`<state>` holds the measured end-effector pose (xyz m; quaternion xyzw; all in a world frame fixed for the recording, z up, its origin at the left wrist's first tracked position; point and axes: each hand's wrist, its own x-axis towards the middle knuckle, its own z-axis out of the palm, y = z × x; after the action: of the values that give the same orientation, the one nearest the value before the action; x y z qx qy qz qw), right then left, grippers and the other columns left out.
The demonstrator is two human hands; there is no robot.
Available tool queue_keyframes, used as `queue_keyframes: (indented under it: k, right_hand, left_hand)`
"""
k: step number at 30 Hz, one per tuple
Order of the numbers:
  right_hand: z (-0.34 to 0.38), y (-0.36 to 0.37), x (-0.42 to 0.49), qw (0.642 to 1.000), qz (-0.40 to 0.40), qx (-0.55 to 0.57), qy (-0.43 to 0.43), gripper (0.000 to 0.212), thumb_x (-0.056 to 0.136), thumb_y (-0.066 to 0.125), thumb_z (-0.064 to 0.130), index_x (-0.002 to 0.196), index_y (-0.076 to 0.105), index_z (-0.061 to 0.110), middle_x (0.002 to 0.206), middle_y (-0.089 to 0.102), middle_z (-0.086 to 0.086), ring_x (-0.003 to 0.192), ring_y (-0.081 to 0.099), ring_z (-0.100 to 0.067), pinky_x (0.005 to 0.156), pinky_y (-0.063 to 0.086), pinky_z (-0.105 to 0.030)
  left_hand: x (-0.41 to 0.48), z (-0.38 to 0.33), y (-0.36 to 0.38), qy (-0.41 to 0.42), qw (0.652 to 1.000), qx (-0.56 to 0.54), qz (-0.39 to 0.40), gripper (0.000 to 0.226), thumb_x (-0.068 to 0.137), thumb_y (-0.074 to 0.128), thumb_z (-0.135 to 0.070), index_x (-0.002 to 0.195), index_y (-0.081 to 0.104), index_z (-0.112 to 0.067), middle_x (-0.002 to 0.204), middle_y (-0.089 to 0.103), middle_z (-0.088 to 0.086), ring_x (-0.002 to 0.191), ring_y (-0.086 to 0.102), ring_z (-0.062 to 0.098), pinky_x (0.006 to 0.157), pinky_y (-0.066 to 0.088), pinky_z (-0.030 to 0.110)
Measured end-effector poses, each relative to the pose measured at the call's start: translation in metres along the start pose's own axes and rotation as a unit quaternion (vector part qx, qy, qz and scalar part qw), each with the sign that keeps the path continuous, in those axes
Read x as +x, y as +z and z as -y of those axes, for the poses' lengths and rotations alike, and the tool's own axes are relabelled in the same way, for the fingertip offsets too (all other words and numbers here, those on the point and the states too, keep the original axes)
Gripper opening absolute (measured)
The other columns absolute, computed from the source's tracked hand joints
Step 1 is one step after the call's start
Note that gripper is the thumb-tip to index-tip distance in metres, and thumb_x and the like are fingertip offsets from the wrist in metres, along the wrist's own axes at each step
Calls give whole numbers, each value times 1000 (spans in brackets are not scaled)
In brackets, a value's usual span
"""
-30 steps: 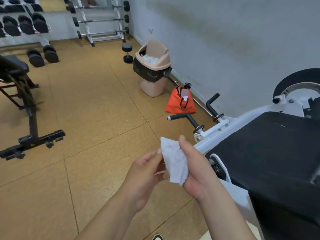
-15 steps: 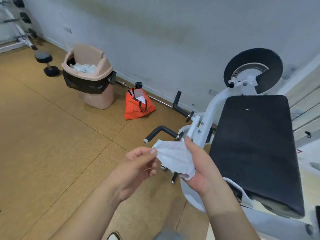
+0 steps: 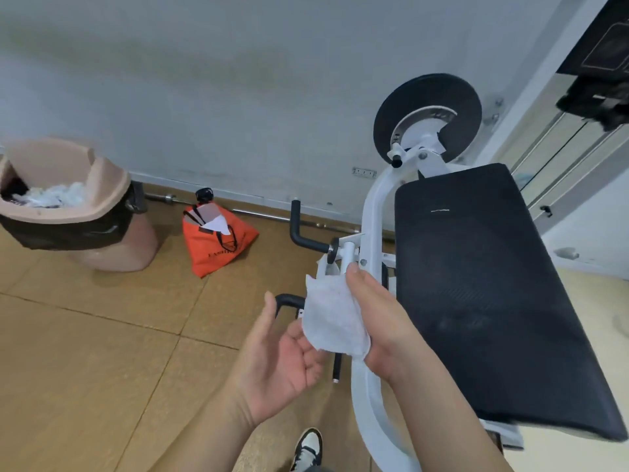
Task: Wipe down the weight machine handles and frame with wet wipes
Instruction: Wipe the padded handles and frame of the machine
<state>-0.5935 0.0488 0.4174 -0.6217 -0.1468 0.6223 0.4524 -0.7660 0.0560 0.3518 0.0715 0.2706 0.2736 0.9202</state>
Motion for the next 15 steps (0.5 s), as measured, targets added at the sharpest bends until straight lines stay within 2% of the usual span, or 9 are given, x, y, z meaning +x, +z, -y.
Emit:
queue_keyframes:
  k: [1, 2, 3, 4, 5, 8, 11, 13, 15]
  right_hand:
    - [6, 8, 7, 1000, 20, -4, 15, 40, 99, 62, 62, 122, 74, 32, 109, 82, -10, 95, 79, -32, 76, 62, -44]
    - [11, 15, 16, 999, 33, -14, 35, 39, 98, 62, 64, 118, 75, 34, 108, 81, -13, 93, 77, -35, 78, 59, -47]
    - [17, 19, 23, 998, 40, -23, 48, 39, 97, 62, 65, 115, 76, 33, 108, 82, -13, 93, 76, -36, 80, 57, -49]
    - [21, 21, 33, 998, 38, -28, 51, 41, 97, 62, 65, 115, 76, 30, 107, 82, -11, 96, 77, -35, 83, 57, -50]
    - [25, 22, 40, 997, 33, -34, 54, 43, 97, 63, 63, 116, 75, 26, 107, 82, -9, 99, 79, -33, 87, 59, -50]
    - [39, 21, 56, 997, 22, -18, 65, 43, 98, 68, 54, 122, 73, 20, 109, 82, -9, 102, 80, -32, 86, 65, -47]
    - [48, 22, 77, 997, 8, -18, 72, 42, 101, 67, 50, 126, 72, 17, 111, 82, -12, 102, 80, -32, 90, 63, -48]
    - [49, 25, 94, 997, -18, -38, 60, 41, 102, 67, 50, 123, 72, 16, 108, 82, -11, 99, 81, -31, 96, 62, -53]
    - [44, 24, 114, 995, -64, -67, 47, 40, 101, 68, 50, 116, 74, 14, 102, 83, -8, 95, 81, -28, 95, 63, -53]
  left_hand:
    - [9, -1, 0, -11, 999, -5, 30, 103, 79, 65, -81, 146, 52, -4, 139, 56, 18, 118, 61, 36, 98, 51, 49]
    - [17, -3, 1, -16, 998, -7, 67, 107, 82, 56, -85, 153, 45, -5, 154, 45, 21, 139, 47, 41, 115, 37, 59]
    - [24, -8, 6, -13, 994, -17, 103, 108, 85, 48, -86, 158, 37, -7, 164, 32, 22, 151, 31, 42, 124, 20, 63]
    - [32, -13, 11, -4, 991, -30, 134, 108, 86, 45, -85, 161, 31, -9, 167, 24, 22, 155, 20, 43, 126, 8, 64]
    - [37, -18, 16, 2, 987, -46, 157, 108, 85, 48, -83, 162, 28, -10, 169, 21, 22, 156, 17, 43, 126, 3, 64]
    - [55, -39, 13, -12, 981, -55, 188, 109, 83, 67, -69, 163, 25, -8, 169, 20, 23, 155, 19, 44, 126, 2, 63]
    - [78, -64, 11, -34, 991, 21, 131, 80, 101, 56, -50, 162, 26, -9, 168, 22, 24, 155, 21, 43, 127, 4, 60]
    - [94, -82, 5, -75, 992, 68, 79, 63, 109, 46, -43, 160, 33, -9, 164, 33, 23, 152, 31, 41, 128, 11, 57]
    - [109, -100, -5, -100, 986, 124, 41, 57, 111, 42, -42, 158, 38, -10, 158, 45, 20, 147, 42, 36, 127, 20, 52]
